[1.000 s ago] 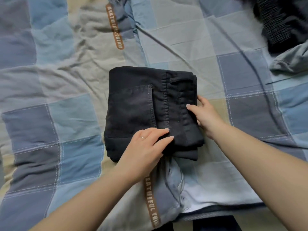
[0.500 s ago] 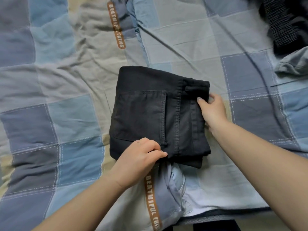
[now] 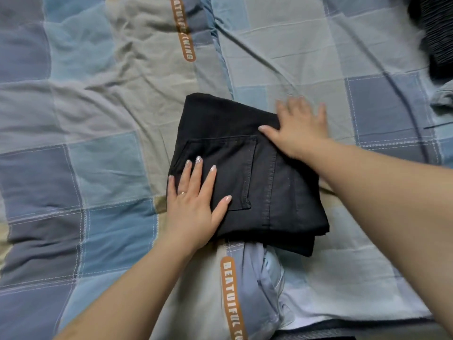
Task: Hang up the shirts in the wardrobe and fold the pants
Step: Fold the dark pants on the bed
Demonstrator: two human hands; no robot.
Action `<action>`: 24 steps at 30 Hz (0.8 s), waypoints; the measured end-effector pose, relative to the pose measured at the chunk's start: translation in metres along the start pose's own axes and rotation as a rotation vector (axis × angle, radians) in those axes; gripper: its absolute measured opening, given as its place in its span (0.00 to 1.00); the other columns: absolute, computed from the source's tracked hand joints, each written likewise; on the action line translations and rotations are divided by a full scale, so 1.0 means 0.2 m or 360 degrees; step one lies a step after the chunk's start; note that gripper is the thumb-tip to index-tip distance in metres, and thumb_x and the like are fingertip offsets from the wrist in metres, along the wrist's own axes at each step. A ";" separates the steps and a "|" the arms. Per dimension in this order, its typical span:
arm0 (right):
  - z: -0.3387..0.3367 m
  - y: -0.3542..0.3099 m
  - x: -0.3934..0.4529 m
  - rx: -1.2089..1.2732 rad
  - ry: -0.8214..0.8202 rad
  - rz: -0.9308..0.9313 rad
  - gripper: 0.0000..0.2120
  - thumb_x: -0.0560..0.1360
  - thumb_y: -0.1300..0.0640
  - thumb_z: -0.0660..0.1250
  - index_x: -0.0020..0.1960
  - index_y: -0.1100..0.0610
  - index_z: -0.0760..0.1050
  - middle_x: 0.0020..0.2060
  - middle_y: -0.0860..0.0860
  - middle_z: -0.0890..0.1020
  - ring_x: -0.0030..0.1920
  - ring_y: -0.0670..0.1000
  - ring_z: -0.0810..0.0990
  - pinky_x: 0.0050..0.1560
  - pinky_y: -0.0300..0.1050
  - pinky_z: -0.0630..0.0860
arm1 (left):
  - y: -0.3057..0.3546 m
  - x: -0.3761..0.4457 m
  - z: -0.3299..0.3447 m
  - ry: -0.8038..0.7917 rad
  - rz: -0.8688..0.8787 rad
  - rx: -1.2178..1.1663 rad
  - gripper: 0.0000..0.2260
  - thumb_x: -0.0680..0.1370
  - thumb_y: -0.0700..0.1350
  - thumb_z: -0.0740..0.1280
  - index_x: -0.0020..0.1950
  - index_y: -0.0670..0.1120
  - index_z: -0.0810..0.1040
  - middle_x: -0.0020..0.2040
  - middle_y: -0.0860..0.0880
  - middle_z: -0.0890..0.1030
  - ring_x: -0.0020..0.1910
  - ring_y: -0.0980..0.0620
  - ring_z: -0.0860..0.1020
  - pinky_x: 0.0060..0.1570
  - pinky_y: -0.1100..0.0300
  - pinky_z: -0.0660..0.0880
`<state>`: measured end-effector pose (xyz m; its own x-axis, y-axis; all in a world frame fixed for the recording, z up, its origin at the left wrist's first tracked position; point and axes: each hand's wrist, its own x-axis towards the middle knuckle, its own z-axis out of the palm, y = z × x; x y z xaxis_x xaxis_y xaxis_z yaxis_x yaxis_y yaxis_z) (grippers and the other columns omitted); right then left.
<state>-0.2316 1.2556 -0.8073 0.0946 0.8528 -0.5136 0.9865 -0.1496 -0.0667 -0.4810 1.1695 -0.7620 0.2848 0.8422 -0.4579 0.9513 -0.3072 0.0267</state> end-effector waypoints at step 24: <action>0.29 0.12 -0.56 0.2792 -0.0181 0.0824 0.20 0.75 0.44 0.66 0.63 0.53 0.73 0.58 0.52 0.81 0.53 0.50 0.82 0.55 0.50 0.78 | -0.21 0.22 -0.09 0.0122 -0.0696 -0.1813 0.27 0.72 0.55 0.72 0.67 0.48 0.71 0.61 0.49 0.78 0.59 0.51 0.78 0.60 0.53 0.75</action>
<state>-0.2262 1.1272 -0.8011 0.2268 0.5330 -0.8152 -0.4043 -0.7100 -0.5766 -0.5059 1.2279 -0.7665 -0.1156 0.8129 -0.5709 0.5171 0.5399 0.6641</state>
